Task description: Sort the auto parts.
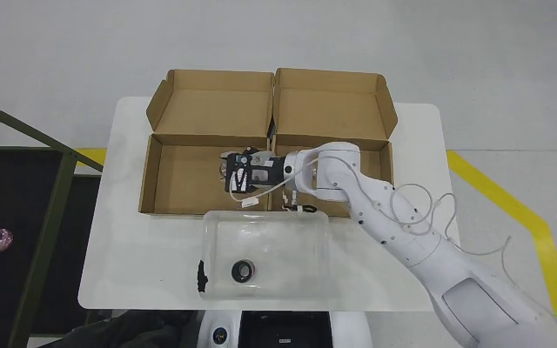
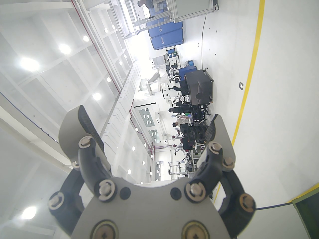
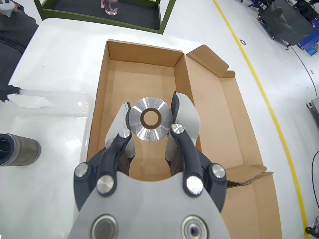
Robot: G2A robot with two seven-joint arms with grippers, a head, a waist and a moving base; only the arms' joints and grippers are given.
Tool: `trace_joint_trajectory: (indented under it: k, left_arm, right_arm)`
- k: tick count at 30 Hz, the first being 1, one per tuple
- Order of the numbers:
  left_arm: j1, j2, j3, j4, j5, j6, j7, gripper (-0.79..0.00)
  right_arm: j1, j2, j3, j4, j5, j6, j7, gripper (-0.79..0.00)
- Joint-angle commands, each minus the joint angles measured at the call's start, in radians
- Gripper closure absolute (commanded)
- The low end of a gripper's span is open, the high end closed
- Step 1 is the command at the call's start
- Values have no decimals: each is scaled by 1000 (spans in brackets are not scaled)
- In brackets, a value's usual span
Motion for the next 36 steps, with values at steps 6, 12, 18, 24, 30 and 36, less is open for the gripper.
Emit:
trace_joint_trajectory:
  k: [6, 12, 18, 24, 30, 36]
  left_arm:
    - [0, 0, 0, 0, 0, 0, 0, -785]
    - [0, 0, 0, 0, 0, 0, 0, -785]
    - [0, 0, 0, 0, 0, 0, 0, -785]
    - [0, 0, 0, 0, 0, 0, 0, -785]
    - [0, 0, 0, 0, 0, 0, 0, -785]
    - [0, 0, 0, 0, 0, 0, 0, -785]
  right_arm:
    - [58, -38, -46, 114, 9, 21, 30, 0]
    - [99, -69, -84, 188, -18, 44, 77, 0]
    - [119, -93, -107, 246, -36, 57, 119, -3]
    - [130, -118, -126, 307, -35, 66, 129, -15]
    - [146, -142, -144, 352, -49, 73, 137, -83]
    - [153, -161, -150, 383, -57, 75, 142, -154]
